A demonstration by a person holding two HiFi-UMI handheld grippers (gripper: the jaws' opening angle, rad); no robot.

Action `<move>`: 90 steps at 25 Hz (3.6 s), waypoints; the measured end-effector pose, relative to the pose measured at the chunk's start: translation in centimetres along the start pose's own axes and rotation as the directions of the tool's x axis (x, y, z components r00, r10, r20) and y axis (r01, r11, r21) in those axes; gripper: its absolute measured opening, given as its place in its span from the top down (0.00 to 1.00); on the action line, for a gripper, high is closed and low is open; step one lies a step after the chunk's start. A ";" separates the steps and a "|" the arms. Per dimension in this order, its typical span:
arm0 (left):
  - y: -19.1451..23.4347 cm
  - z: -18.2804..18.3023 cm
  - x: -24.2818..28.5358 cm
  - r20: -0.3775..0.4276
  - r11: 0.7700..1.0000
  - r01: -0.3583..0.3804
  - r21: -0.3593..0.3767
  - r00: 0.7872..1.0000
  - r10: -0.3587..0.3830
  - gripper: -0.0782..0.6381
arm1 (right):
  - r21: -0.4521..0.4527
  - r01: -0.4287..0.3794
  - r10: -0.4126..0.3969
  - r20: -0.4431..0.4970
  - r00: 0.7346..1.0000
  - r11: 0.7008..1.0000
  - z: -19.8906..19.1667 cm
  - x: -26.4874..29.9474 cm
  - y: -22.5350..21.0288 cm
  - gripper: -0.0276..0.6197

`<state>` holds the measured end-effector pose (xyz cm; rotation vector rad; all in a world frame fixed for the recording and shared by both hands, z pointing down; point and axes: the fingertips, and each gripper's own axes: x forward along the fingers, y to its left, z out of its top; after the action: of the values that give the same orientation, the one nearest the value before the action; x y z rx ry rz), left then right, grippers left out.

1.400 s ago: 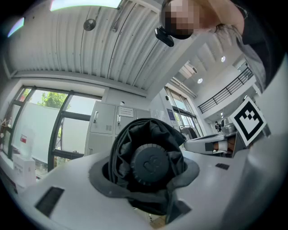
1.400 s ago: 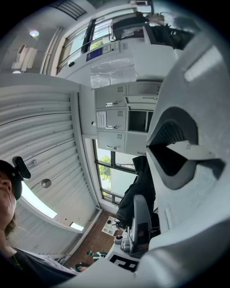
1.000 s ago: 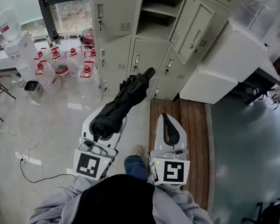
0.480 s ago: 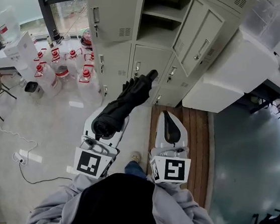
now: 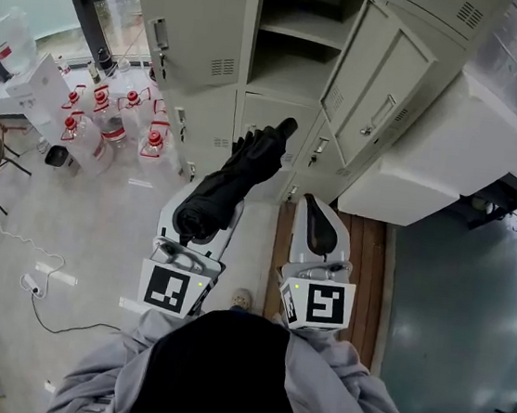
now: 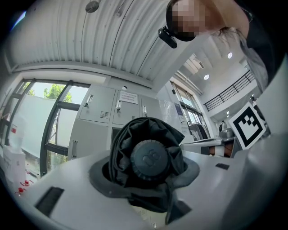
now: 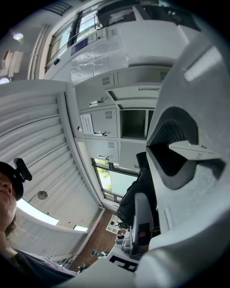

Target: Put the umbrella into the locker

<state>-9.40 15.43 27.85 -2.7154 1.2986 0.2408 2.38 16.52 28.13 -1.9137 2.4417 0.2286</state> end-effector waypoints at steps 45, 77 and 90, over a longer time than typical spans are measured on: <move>10.9 -6.0 22.9 0.010 0.999 0.048 -0.002 0.999 -0.048 0.60 | -0.022 0.012 -0.013 -0.037 0.999 1.000 -5.8 22.8 -11.2 0.95; 16.7 -12.3 39.0 0.001 0.990 0.126 -0.068 0.992 -0.126 0.60 | -0.079 0.089 -0.099 -0.138 0.985 0.993 -10.6 36.2 -17.8 0.95; 17.0 -16.4 42.7 -0.041 0.993 0.085 -0.080 0.995 -0.089 0.60 | -0.041 0.070 -0.077 -0.201 0.977 0.997 -14.0 38.6 -19.1 0.95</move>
<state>5.25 -30.62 34.83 -2.8509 1.2023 0.2277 12.47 -26.96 35.75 -2.1351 2.4968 0.0751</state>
